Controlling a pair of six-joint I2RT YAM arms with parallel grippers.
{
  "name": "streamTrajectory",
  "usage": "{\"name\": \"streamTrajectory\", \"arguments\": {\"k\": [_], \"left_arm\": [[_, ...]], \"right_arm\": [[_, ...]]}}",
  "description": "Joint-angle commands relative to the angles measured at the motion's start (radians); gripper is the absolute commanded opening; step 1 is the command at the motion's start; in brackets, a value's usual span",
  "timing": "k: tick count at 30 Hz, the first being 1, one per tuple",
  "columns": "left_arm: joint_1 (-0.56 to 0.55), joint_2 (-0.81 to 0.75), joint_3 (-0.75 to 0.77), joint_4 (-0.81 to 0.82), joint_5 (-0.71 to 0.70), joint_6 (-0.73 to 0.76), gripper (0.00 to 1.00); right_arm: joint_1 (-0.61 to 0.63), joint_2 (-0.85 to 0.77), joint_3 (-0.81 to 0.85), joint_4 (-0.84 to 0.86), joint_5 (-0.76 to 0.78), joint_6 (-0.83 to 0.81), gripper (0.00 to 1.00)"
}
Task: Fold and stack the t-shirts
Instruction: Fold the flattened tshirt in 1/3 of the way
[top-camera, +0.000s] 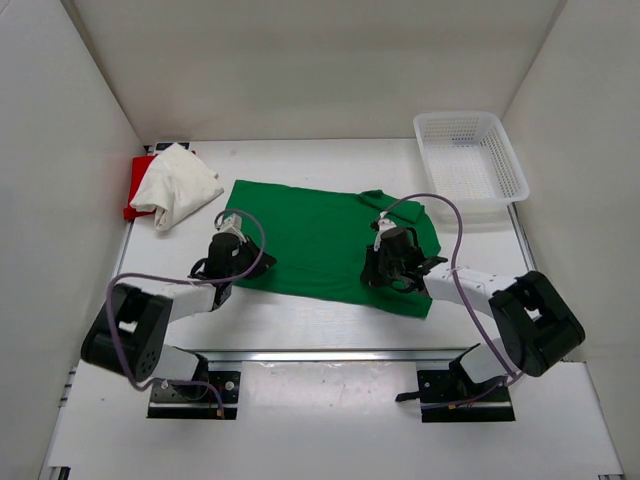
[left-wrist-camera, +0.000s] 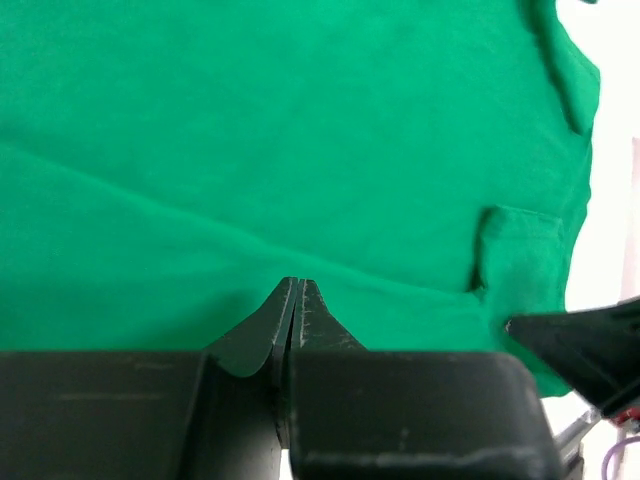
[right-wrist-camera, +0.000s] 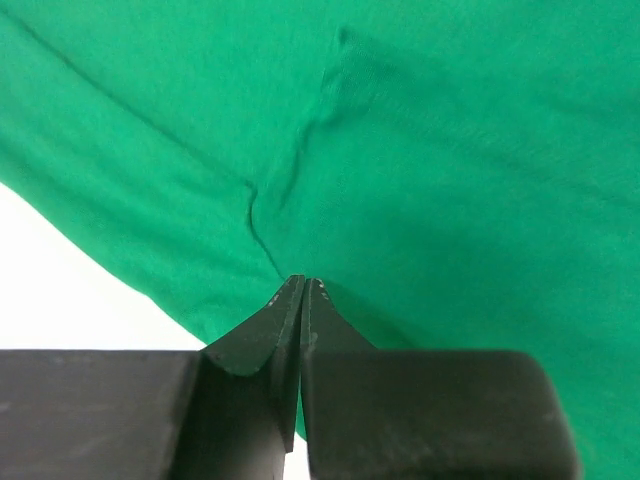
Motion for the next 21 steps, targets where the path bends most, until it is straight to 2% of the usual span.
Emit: {"name": "streamTrajectory", "arguments": {"k": [1,4,6,10,15,17,18,21], "left_arm": [[0.074,0.085,-0.021,0.057,0.1,-0.04,0.09],[0.235,0.115,-0.14,0.18,0.219,-0.13,0.08],[0.251,0.075,-0.188,0.197,0.24,-0.126,0.09],[0.237,-0.106,-0.225,0.01,0.136,-0.091,0.1],[0.399,-0.37,-0.322,-0.186,0.201,-0.051,0.11],[0.384,-0.491,-0.335,-0.303,0.196,-0.034,0.11],[0.378,-0.491,-0.331,-0.314,0.205,-0.034,0.1],[0.297,-0.48,-0.334,-0.231,0.221,-0.088,0.13]], "right_arm": [[0.006,0.026,-0.004,0.078,-0.062,0.025,0.0],[0.007,0.043,-0.001,0.071,-0.089,0.004,0.0],[0.003,0.057,0.007,0.06,-0.106,-0.016,0.0],[0.007,0.069,0.036,0.008,-0.145,-0.067,0.0],[0.049,0.076,0.053,-0.066,-0.168,-0.113,0.0],[0.055,0.054,0.041,-0.066,-0.207,-0.11,0.0],[0.055,0.05,0.044,-0.069,-0.215,-0.108,0.0],[0.047,-0.007,0.053,-0.091,-0.2,-0.105,0.05]]}}
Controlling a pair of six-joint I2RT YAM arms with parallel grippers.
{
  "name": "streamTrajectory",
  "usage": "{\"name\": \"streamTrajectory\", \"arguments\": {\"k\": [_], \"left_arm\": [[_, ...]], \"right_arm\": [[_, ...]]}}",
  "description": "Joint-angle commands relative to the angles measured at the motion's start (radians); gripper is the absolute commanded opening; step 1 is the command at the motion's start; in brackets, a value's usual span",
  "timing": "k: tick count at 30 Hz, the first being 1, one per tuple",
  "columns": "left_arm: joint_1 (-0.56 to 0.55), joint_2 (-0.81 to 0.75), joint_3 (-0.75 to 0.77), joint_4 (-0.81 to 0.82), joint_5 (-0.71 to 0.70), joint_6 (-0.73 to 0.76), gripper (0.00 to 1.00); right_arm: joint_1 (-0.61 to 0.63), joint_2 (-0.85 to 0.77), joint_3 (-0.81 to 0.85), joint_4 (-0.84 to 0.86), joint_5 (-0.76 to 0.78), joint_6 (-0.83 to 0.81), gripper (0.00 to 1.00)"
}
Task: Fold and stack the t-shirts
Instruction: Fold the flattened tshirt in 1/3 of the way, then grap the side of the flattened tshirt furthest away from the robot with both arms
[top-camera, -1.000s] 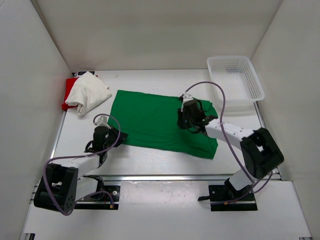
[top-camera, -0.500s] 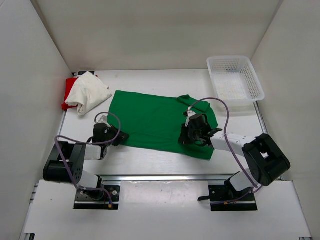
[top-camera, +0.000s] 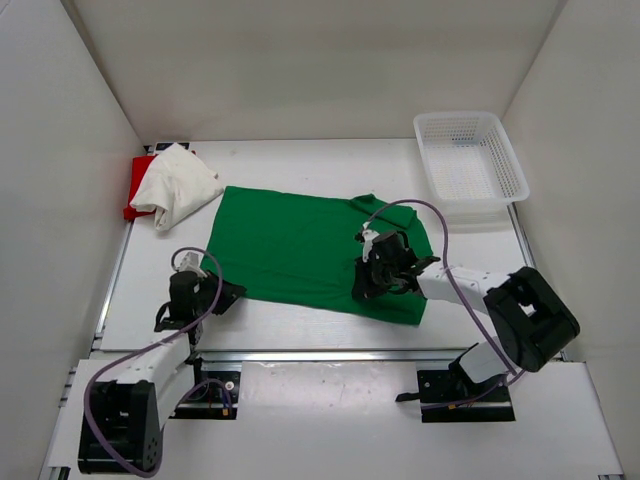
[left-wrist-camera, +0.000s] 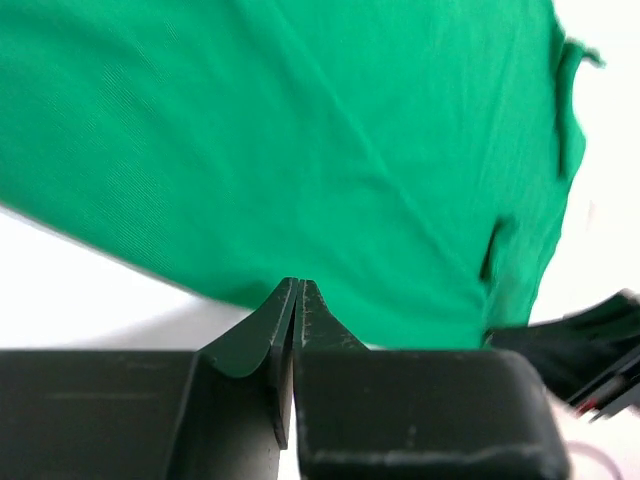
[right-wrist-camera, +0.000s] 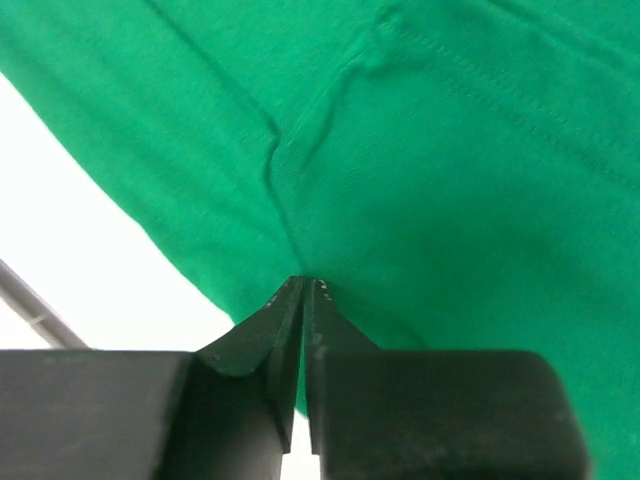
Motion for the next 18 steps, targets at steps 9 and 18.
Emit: {"name": "streamTrajectory", "arguments": {"k": [9,18], "left_arm": [[-0.241,0.205,0.317,0.102,-0.144,-0.009,0.17],[-0.277,0.453,0.451,0.182,-0.124,-0.004,0.15]], "right_arm": [[-0.281,-0.19,0.027,0.115,0.052,0.098,0.04],[-0.506,0.096,0.262,0.17,0.224,0.067,0.12]]}}
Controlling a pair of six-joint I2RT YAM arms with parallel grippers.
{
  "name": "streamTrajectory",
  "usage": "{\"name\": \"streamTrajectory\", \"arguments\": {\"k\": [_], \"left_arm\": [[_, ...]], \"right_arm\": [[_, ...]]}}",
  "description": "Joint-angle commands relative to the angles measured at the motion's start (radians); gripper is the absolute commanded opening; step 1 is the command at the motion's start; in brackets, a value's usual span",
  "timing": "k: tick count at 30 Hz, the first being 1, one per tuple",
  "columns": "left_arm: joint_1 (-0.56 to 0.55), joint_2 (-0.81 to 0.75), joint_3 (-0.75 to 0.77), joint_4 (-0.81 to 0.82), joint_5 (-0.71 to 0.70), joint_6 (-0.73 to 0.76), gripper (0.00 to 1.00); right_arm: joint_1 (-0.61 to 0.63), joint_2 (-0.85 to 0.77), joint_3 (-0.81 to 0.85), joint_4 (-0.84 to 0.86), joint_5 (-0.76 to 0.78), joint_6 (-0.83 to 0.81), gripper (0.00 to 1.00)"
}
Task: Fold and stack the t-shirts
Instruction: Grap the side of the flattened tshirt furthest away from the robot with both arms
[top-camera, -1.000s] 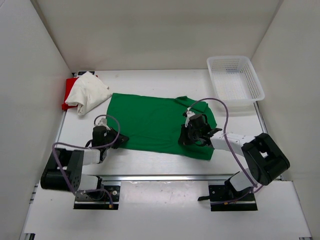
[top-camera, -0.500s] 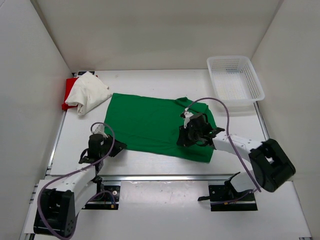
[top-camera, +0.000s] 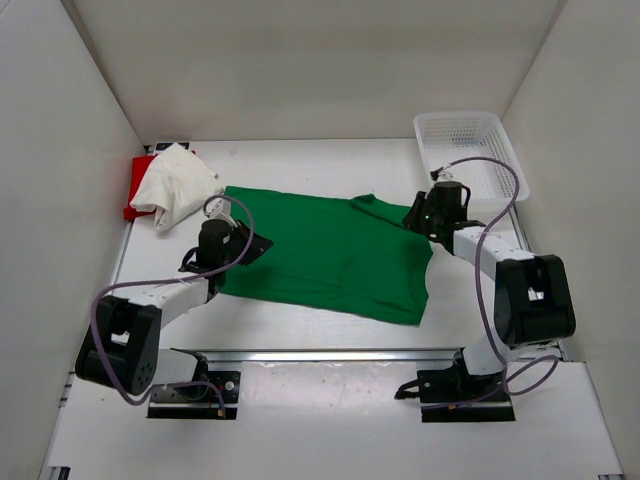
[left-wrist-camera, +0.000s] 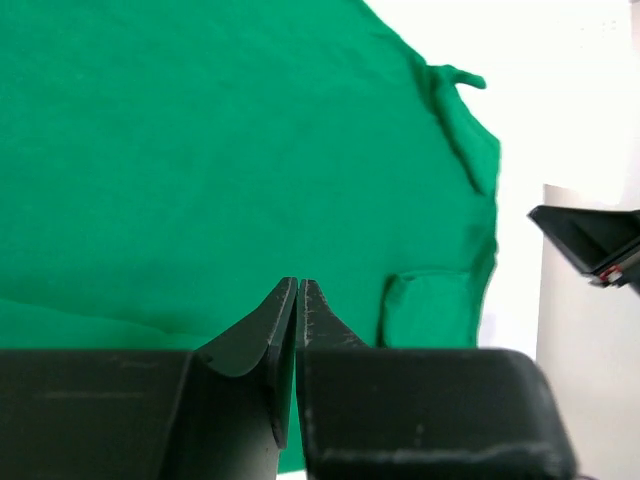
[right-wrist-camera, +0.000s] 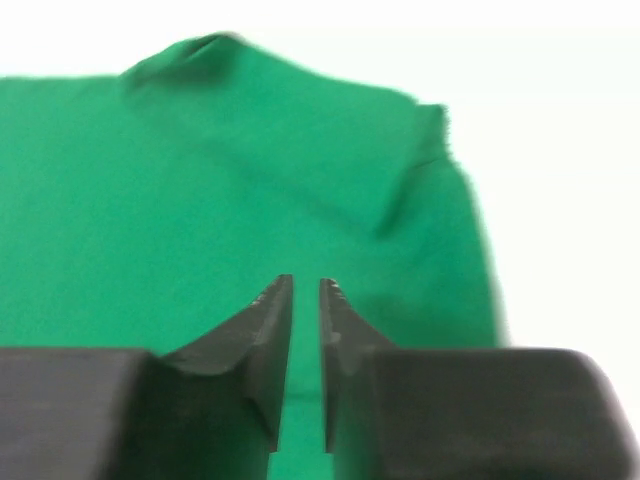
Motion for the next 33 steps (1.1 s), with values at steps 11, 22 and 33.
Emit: {"name": "streamTrajectory", "arguments": {"k": [11,22,33], "left_arm": [[-0.023,0.138,0.066,0.128,-0.008,0.012,0.23],[-0.008,0.187,0.1,0.177,0.025,-0.008,0.2],[0.007,0.204,0.109,0.17,0.016,-0.013,0.17]], "right_arm": [[-0.083,0.272,0.253,0.06,0.058,-0.036,0.24],[-0.086,0.411,0.391,0.001,0.073,-0.045,0.26],[-0.051,0.431,0.434,-0.099,0.205,-0.061,0.31]]}}
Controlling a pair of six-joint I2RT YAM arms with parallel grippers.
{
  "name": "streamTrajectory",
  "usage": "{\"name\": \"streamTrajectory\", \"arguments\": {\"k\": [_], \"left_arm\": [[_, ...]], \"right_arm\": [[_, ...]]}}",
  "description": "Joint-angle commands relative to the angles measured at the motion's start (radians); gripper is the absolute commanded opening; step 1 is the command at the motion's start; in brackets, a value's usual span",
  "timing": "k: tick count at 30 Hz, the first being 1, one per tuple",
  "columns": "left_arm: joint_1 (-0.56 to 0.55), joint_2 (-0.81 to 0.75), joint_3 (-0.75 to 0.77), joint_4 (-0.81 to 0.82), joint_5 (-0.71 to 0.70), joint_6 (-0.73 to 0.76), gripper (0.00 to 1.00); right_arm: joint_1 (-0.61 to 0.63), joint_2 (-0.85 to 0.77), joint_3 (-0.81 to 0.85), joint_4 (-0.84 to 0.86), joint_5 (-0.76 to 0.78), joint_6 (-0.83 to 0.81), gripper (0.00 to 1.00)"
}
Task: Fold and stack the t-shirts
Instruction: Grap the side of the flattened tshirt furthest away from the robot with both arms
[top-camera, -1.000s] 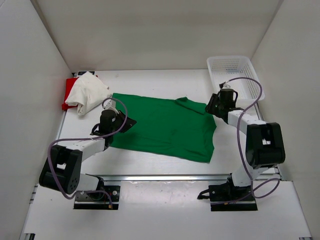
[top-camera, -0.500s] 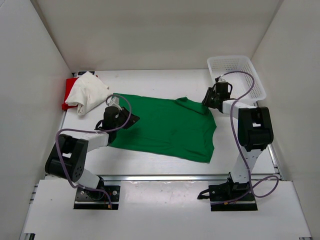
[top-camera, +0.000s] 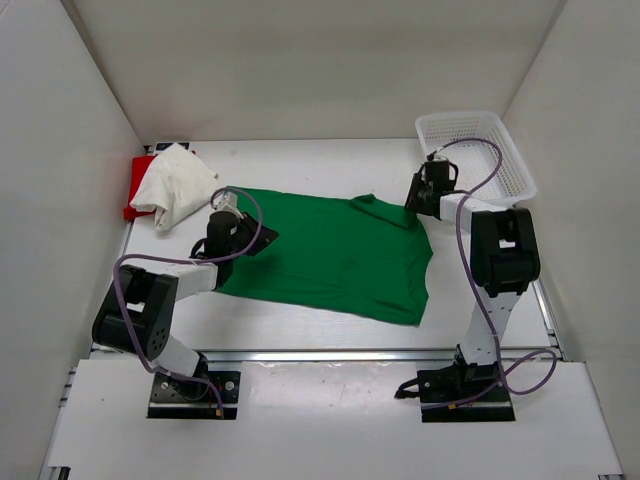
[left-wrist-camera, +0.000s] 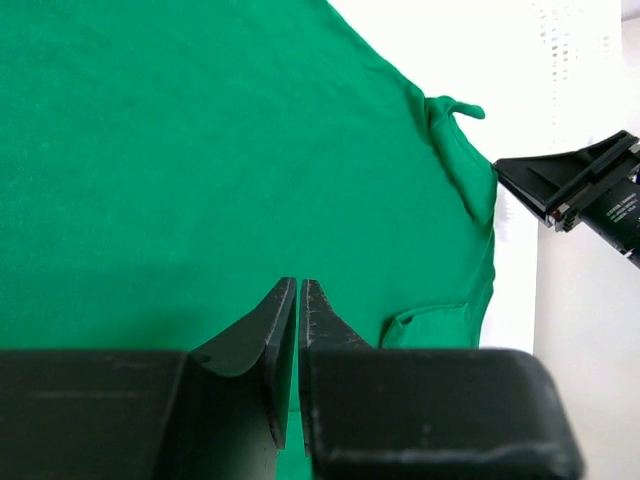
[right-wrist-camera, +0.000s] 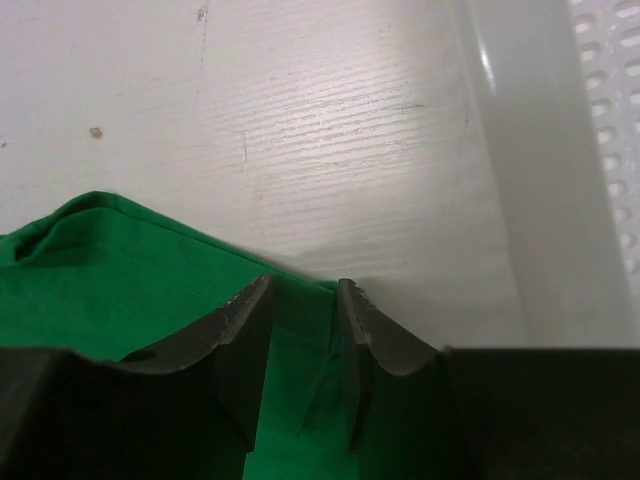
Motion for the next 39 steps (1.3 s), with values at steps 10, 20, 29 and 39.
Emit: {"name": "streamTrajectory", "arguments": {"k": [10,20,29,39], "left_arm": [[0.059,0.009,0.077,0.019,0.014,-0.014,0.16],[0.111,0.022,0.135,-0.026,-0.027,-0.008,0.16],[0.255,0.264,0.638,-0.443,-0.147,0.199,0.22],[0.257,0.58,1.067,-0.802,-0.227,0.413,0.29]], "right_arm": [[0.004,0.014,0.059,-0.025,-0.025,0.011,0.1],[0.036,-0.127,0.007,0.02,-0.005,0.001,0.0],[0.09,-0.314,-0.139,0.061,-0.016,-0.002,0.0],[0.103,-0.345,-0.24,0.107,-0.077,0.015,0.0]]}}
